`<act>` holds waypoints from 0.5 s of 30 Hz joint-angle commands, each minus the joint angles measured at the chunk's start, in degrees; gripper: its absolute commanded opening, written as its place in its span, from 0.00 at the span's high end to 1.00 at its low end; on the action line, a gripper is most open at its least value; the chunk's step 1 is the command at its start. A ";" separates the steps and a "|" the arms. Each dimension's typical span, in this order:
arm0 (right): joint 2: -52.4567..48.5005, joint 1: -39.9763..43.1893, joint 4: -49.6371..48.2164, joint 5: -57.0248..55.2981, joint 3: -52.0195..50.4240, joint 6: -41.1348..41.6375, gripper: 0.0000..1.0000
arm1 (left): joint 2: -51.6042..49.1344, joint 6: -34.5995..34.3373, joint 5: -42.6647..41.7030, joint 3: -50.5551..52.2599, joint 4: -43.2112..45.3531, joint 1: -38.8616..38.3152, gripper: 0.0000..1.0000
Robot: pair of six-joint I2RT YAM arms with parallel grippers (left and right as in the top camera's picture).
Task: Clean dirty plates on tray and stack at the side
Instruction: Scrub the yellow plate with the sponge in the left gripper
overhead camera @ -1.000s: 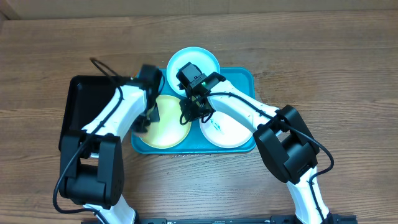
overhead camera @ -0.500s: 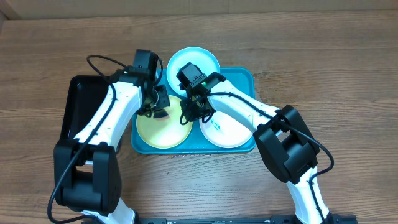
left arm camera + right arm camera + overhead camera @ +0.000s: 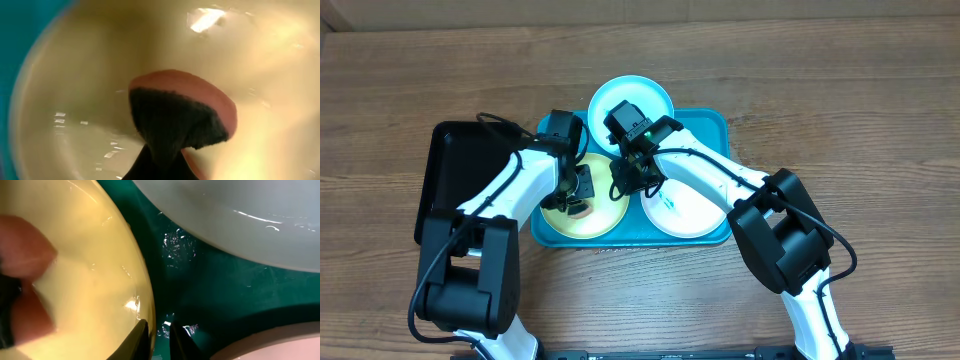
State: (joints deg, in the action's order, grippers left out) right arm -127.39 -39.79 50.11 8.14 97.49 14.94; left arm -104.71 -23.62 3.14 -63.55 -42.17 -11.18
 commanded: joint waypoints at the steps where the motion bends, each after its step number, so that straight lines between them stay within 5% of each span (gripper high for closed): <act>1: -0.37 0.33 -0.09 -0.61 1.11 -0.11 0.83 | -0.17 0.87 14.75 0.48 -0.33 0.33 0.96; 9: -0.33 0.33 -0.02 -2.95 1.27 -0.11 0.86 | 2.43 -4.98 16.24 -7.15 -7.80 1.92 0.96; 15: -0.22 0.31 0.15 -2.93 2.73 -0.37 0.96 | 9.49 -4.70 7.72 -12.61 -9.66 5.35 0.96</act>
State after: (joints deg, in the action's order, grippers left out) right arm -127.39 -39.79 50.28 6.52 97.62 15.27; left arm -102.04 -26.70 14.87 -72.60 -51.55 -7.99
